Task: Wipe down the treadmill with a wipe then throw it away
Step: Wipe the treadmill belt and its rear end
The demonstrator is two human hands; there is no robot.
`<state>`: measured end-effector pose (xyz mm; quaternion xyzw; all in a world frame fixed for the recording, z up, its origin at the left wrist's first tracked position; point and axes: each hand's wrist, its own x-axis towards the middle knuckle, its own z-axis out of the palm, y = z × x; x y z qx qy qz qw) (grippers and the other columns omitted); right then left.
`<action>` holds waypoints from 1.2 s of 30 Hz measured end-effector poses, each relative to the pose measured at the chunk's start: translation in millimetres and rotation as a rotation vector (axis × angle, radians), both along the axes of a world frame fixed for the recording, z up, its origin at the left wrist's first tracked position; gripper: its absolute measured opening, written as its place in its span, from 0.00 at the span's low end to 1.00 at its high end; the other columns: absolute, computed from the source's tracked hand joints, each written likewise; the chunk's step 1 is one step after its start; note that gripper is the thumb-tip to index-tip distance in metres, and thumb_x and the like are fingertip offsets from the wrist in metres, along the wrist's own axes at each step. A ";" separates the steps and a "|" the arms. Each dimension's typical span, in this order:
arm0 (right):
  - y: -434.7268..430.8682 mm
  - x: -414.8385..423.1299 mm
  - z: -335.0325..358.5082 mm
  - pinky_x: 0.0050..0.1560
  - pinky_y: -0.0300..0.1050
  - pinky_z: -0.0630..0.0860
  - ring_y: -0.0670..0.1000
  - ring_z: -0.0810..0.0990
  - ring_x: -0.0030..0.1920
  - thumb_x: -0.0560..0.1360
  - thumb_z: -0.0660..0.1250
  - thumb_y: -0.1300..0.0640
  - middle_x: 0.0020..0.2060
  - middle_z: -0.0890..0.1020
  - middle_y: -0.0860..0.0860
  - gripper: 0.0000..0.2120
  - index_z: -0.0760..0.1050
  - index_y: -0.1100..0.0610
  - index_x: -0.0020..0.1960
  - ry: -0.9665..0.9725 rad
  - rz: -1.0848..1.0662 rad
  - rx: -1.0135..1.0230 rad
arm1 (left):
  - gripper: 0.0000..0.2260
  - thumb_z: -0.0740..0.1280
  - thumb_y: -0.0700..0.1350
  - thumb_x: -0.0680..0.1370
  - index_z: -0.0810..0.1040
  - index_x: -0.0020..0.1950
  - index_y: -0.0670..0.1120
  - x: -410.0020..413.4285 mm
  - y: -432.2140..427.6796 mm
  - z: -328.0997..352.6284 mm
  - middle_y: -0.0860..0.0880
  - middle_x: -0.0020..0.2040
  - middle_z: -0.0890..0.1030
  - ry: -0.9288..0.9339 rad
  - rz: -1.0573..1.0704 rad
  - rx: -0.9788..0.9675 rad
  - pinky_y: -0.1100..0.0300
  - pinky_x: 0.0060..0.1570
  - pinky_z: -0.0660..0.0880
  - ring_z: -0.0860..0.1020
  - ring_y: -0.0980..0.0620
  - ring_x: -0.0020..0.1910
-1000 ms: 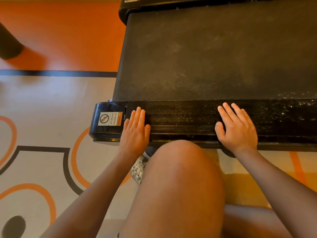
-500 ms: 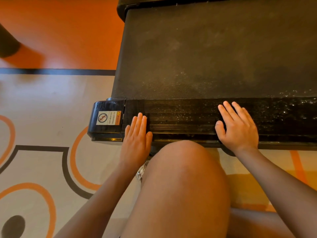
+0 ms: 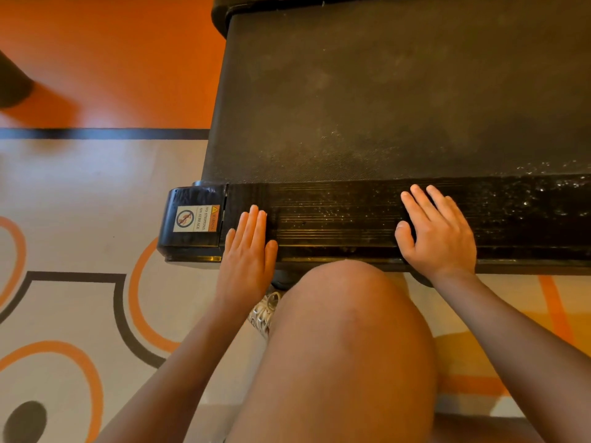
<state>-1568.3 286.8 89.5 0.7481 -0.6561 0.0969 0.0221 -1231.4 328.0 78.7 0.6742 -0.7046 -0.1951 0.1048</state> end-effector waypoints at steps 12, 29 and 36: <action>-0.9 0.5 1.9 0.77 0.60 0.63 0.59 0.67 0.77 0.82 0.51 0.46 0.74 0.73 0.57 0.28 0.71 0.58 0.76 -0.018 0.000 -0.010 | 0.27 0.50 0.54 0.88 0.50 0.84 0.45 -1.7 -53.8 -1.2 0.47 0.84 0.50 -0.003 0.018 0.015 0.47 0.81 0.45 0.47 0.48 0.83; -0.4 0.9 0.7 0.77 0.59 0.63 0.58 0.66 0.78 0.82 0.52 0.46 0.75 0.73 0.57 0.28 0.71 0.57 0.76 -0.016 -0.007 -0.013 | 0.28 0.49 0.56 0.87 0.48 0.84 0.45 -8.6 -46.2 -2.8 0.46 0.84 0.46 0.002 -0.020 0.029 0.47 0.81 0.44 0.44 0.48 0.83; 1.5 0.8 -0.4 0.76 0.60 0.64 0.59 0.67 0.77 0.82 0.52 0.46 0.74 0.74 0.58 0.27 0.72 0.58 0.75 -0.020 0.000 -0.031 | 0.31 0.43 0.60 0.84 0.48 0.84 0.45 -12.8 -24.6 -5.2 0.47 0.84 0.46 0.001 -0.040 0.035 0.53 0.79 0.39 0.42 0.50 0.82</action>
